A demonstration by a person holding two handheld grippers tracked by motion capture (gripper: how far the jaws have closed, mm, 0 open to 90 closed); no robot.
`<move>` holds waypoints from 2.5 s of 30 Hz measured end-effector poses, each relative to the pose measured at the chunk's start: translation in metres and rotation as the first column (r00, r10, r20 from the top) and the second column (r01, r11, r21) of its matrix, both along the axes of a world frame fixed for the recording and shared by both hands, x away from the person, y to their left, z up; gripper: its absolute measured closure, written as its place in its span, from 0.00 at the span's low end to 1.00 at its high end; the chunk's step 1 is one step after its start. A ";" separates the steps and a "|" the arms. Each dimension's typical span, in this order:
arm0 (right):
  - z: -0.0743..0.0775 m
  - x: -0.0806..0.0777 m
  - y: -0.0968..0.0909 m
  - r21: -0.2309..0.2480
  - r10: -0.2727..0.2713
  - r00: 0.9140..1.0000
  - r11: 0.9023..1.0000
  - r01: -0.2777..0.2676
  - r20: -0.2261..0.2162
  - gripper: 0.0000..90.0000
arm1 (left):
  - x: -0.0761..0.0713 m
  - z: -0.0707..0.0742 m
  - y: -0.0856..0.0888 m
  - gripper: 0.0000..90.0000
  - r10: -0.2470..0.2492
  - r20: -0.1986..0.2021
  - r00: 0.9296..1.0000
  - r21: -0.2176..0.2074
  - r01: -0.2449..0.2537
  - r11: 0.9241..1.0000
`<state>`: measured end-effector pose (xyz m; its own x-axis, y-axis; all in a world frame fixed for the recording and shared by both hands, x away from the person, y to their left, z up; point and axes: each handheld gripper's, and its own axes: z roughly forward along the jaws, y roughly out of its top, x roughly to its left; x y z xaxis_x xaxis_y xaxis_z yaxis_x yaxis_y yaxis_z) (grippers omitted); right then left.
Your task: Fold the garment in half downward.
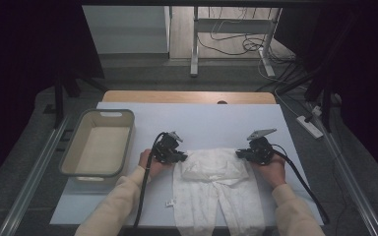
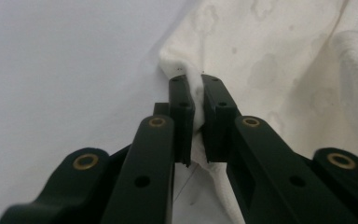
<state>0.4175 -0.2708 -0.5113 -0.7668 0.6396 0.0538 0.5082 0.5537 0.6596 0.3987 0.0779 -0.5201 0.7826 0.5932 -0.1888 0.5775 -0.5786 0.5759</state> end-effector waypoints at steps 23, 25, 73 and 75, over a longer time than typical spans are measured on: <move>0.012 0.023 0.003 0.060 -0.058 0.997 0.997 0.055 0.053 0.95 | 0.034 0.012 -0.001 0.93 0.046 0.034 0.998 0.012 -0.046 0.999; 0.012 0.025 0.003 0.063 -0.069 0.996 0.996 0.065 0.061 0.95 | 0.038 0.016 0.001 0.93 0.059 0.040 0.997 0.003 -0.059 0.998; 0.049 0.011 0.005 0.131 -0.089 0.984 0.989 0.068 0.157 0.55 | 0.015 0.058 0.014 0.44 0.130 0.164 0.978 -0.044 -0.124 0.991; 0.049 0.005 0.006 0.128 -0.071 0.985 0.990 0.051 0.158 0.55 | 0.008 0.058 0.015 0.44 0.116 0.162 0.980 -0.044 -0.110 0.993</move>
